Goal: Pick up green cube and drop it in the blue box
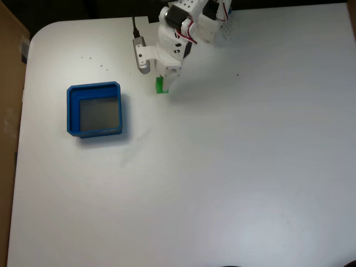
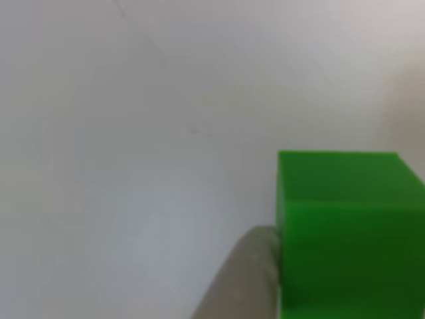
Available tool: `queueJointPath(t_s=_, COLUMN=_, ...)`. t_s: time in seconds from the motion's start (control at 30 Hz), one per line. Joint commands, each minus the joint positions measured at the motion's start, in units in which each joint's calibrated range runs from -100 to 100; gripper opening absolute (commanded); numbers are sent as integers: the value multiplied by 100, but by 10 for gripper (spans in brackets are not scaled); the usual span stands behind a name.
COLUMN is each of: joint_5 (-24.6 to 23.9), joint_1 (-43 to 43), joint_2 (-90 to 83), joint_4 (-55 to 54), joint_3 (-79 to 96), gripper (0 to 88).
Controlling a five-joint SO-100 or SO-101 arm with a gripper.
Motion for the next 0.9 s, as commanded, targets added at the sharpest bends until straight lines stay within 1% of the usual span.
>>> queueJointPath(t_s=0.0, joint_5=20, joint_1=172, joint_2=-241, joint_4=-75, joint_3=-762, gripper=60)
queueJointPath(t_s=0.17, joint_5=39, joint_1=410, joint_2=-200, joint_4=-75, joint_3=-1548, gripper=61)
queueJointPath(t_s=0.27, joint_5=190, joint_1=461, joint_2=-74, joint_4=-75, joint_3=-1801, gripper=61)
queueJointPath(t_s=0.37, joint_5=508, joint_1=468, joint_2=26, joint_4=-75, joint_3=-1946, gripper=61)
queueJointPath(t_s=0.67, joint_5=1665, joint_1=541, joint_2=619, joint_4=-75, joint_3=-2370, gripper=61)
queueJointPath(t_s=0.77, joint_5=1924, joint_1=642, joint_2=987, joint_4=-75, joint_3=-2777, gripper=61)
queueJointPath(t_s=0.87, joint_5=2066, joint_1=757, joint_2=1455, joint_4=-75, joint_3=-3409, gripper=61)
